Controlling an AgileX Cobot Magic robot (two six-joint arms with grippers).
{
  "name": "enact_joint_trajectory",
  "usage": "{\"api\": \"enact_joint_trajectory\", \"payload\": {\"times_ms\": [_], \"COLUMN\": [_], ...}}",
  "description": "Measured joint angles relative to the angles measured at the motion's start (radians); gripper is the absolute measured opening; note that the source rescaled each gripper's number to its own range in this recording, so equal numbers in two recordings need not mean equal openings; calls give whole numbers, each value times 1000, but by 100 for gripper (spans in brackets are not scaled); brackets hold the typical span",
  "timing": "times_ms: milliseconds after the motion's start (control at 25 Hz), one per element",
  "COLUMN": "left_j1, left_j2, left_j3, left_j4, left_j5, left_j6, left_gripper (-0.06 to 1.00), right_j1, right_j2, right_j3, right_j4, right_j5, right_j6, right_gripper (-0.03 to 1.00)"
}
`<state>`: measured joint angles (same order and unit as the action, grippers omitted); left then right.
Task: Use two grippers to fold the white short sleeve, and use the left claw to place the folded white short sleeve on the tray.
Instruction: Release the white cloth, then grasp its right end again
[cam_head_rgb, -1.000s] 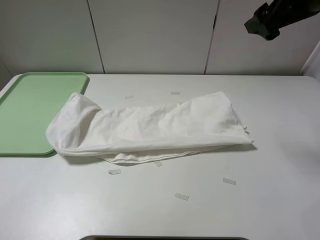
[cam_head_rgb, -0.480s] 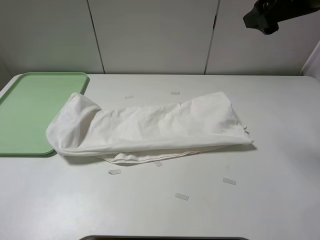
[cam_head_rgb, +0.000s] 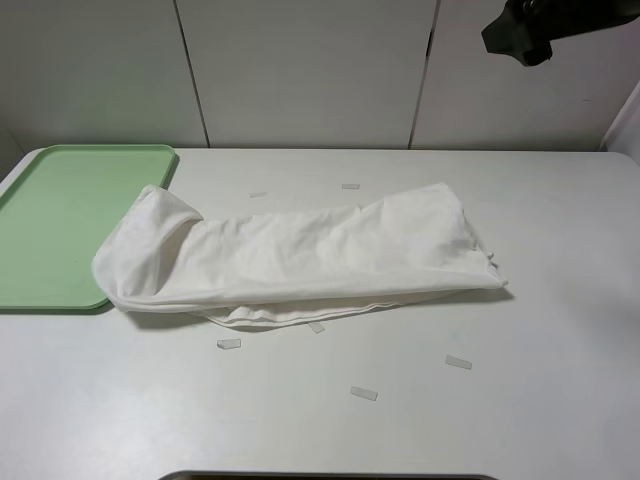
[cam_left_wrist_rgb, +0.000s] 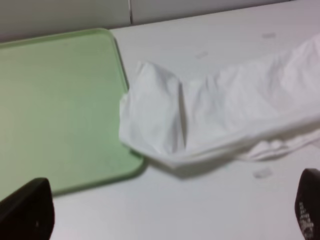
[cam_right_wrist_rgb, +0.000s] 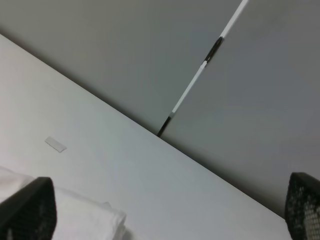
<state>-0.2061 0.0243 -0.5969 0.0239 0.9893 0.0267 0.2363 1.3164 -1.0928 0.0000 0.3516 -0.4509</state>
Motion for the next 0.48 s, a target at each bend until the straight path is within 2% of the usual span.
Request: {"api": "enact_joint_trajectory", "payload": {"times_ms": [160,480], "left_j1": [0,0], "left_j2": [-28,-32], "left_j3": [37,110], "left_j4": [-3,-14], "left_j5": [57,65], "left_j6": [-10,-20], "left_gripper": [96,96], "right_j1": [0,0], "right_j2": [0,0], "right_j3": [0,0], "right_j4": [13,50], "right_j5": [-17,-21], "right_j6": [0,0], "right_gripper": [100,100]}}
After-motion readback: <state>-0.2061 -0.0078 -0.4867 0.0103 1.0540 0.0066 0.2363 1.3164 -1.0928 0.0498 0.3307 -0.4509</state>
